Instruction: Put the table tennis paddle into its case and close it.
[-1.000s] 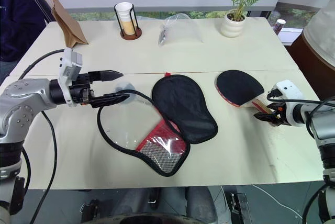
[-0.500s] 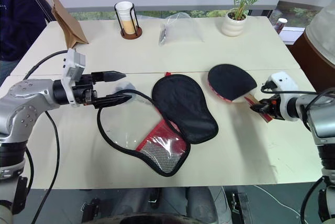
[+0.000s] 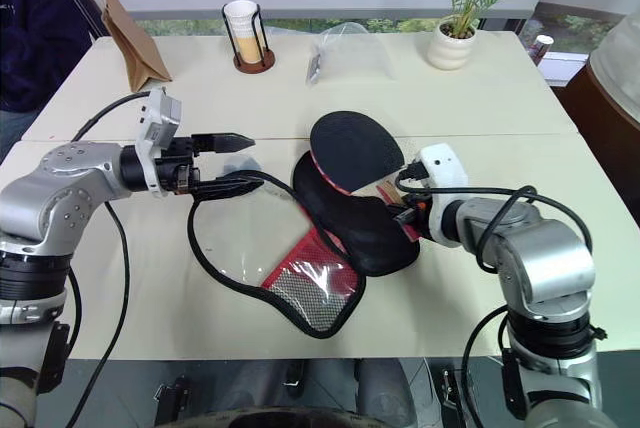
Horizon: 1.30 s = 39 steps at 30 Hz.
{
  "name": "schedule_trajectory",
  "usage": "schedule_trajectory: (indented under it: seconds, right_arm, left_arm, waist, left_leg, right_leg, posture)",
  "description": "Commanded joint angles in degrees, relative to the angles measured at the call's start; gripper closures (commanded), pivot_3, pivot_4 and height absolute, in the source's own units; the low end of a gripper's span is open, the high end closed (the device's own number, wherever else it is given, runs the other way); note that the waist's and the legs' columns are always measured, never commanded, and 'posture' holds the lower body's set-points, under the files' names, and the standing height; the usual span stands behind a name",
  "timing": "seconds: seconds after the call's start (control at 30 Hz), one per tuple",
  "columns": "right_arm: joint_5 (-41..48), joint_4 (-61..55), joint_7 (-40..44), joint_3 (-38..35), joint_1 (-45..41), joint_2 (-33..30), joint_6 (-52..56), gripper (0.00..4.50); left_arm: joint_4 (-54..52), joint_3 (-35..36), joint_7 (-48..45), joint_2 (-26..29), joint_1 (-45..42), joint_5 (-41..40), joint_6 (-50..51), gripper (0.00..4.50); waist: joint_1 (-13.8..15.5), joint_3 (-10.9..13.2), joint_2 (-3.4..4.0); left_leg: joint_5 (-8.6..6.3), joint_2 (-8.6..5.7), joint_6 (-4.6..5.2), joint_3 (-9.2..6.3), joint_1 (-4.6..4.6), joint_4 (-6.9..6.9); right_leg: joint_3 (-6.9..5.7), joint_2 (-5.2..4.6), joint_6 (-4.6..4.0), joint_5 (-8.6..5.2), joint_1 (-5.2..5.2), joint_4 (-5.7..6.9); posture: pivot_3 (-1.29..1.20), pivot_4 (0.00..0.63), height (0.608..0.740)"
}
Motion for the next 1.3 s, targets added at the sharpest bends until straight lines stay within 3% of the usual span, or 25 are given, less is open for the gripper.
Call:
schedule_trajectory:
  seconds: [0.03,0.57,0.8,1.03,1.2,1.3]
  right_arm:
    - [0.83,-1.38,-3.22,0.57,-1.16,2.31,0.39,3.70]
    - [1.74,1.57,-7.52,8.79,-0.88,4.17,-0.14,3.70]
    - [4.70,-0.11,-4.00,6.69,-1.53,1.77,-0.94,0.16]
    - [14.75,-4.56,14.02,-1.67,-1.91,-12.12,-14.21,0.07]
    - [14.75,0.92,20.93,-1.73,-2.61,-19.04,-25.28,0.07]
    - [13.60,4.89,22.99,-0.56,-3.81,-21.04,-30.37,0.07]
  left_arm:
    - [-0.41,0.81,-0.72,0.67,-1.00,0.36,-0.96,0.01]
    - [-3.67,2.84,0.97,1.48,1.59,-0.42,-0.30,0.01]
    - [-5.14,4.11,1.73,3.60,5.14,-0.01,-0.22,0.01]
    - [-0.84,8.38,-4.63,14.27,10.73,2.96,-3.86,0.01]
    - [4.40,10.53,-10.29,20.58,14.89,5.85,-8.77,0.01]
    - [6.58,10.23,-12.16,21.62,16.55,7.49,-11.78,0.01]
  waist:
    - [-0.09,0.00,0.00]
    - [-0.47,0.00,0.00]
    - [-0.47,0.00,0.00]
    - [-0.62,0.02,0.01]
    - [-0.66,0.02,0.01]
    - [-0.73,0.02,0.02]
  left_leg:
    - [0.00,0.00,0.00,0.00,0.00,0.00]
    - [0.01,0.02,0.01,0.00,0.00,0.00]
    - [0.01,0.02,0.01,-0.01,0.00,0.00]
    - [0.00,0.06,0.02,-0.01,0.00,-0.05]
    - [-0.01,0.08,0.01,-0.01,0.02,-0.07]
    - [-0.03,0.07,-0.02,0.01,0.02,-0.10]
  right_leg:
    - [0.00,0.00,0.01,0.00,0.00,0.01]
    - [-0.01,0.04,0.03,0.02,-0.03,0.06]
    - [-0.01,0.05,0.03,0.02,-0.03,0.07]
    - [-0.05,0.06,0.00,0.00,-0.04,0.03]
    - [-0.06,0.01,-0.02,-0.02,-0.04,-0.04]
    - [-0.05,-0.05,-0.03,-0.02,-0.12,-0.08]
  posture:
    - [0.00,0.150,0.734]
    - [0.00,0.150,0.734]
    - [0.00,0.150,0.734]
    - [0.00,0.150,0.734]
    - [0.00,0.150,0.734]
    - [0.00,0.150,0.734]
